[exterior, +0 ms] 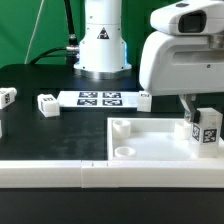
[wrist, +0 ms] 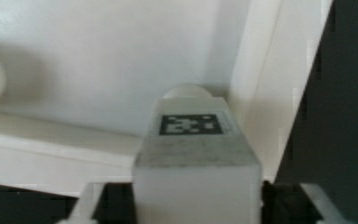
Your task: Assemble one leg
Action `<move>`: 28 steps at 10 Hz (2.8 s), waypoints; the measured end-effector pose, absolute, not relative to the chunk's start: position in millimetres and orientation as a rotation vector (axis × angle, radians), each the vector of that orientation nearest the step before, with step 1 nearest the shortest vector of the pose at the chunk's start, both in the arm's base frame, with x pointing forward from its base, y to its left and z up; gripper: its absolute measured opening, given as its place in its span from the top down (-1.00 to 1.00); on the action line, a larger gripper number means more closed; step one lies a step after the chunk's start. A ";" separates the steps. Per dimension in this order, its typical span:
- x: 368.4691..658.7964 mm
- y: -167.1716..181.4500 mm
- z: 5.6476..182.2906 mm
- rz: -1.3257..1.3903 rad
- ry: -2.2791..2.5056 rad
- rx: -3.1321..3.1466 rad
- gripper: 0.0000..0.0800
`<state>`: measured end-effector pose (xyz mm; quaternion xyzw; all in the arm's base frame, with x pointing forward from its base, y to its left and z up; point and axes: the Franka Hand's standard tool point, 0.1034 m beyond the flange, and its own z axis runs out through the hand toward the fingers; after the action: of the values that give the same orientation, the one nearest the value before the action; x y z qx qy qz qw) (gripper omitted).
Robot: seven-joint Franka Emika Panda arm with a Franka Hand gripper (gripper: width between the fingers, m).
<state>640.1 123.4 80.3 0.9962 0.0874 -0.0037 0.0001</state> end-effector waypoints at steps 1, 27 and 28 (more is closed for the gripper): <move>640.1 123.4 80.2 -0.012 0.267 3.130 0.28; 639.4 123.1 77.7 -0.036 -1.346 2.918 -0.62; 639.5 125.9 77.6 -0.029 -1.217 2.977 -0.62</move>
Offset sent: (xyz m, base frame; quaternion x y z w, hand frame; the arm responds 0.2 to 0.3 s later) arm -0.0033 -0.0139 -0.0022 -0.0244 -0.0145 0.0748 0.9968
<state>639.5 125.9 77.6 0.9249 -0.3782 -0.0089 -0.0376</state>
